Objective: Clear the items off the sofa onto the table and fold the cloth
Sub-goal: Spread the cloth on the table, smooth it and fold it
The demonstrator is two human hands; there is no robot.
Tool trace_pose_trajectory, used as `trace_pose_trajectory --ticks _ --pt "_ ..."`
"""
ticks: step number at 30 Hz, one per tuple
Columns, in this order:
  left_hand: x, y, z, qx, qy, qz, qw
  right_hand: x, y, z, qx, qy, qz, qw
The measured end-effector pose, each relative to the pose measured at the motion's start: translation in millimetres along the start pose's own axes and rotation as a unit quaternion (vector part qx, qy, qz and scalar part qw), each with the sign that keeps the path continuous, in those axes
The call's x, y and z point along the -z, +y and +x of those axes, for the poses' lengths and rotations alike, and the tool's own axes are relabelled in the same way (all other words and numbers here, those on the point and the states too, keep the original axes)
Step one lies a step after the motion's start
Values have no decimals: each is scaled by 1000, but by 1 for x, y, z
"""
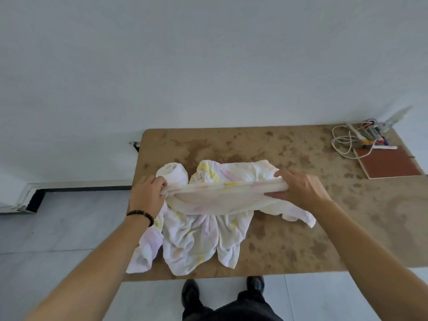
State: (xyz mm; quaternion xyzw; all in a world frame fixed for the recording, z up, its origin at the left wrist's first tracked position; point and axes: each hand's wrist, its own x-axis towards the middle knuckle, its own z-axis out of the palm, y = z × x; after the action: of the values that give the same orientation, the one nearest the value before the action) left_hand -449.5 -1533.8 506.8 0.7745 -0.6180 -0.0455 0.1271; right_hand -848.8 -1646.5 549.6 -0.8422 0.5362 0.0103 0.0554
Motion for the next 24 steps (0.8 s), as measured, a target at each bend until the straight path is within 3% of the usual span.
trace_pose_trajectory --ticks 2,6,8,10,13,15,16,17,20,24 --pt "38 -14 24 42 40 11 998 34 9 25 -26 36 -39 998" --pt "128 -18 81 121 164 -44 978 118 16 64 -65 206 -39 976" --pt "178 -10 113 159 227 -139 951 161 15 79 -104 275 -20 956" --pt "223 3 137 191 248 -320 894 200 14 90 -163 323 0 932" --pt "260 27 142 131 249 -538 795 230 13 95 -266 302 42 915" --pt "257 37 135 104 234 -578 775 224 12 89 -328 206 109 915" --pt "247 38 132 103 220 -588 772 213 10 82 -345 145 194 907" --pt "232 36 129 106 201 -594 772 199 6 75 -345 80 314 881" --pt "174 27 115 157 142 -622 754 142 -3 52 -295 -29 615 731" --pt "79 22 69 299 54 -666 681 49 -23 19 -304 55 777 549"
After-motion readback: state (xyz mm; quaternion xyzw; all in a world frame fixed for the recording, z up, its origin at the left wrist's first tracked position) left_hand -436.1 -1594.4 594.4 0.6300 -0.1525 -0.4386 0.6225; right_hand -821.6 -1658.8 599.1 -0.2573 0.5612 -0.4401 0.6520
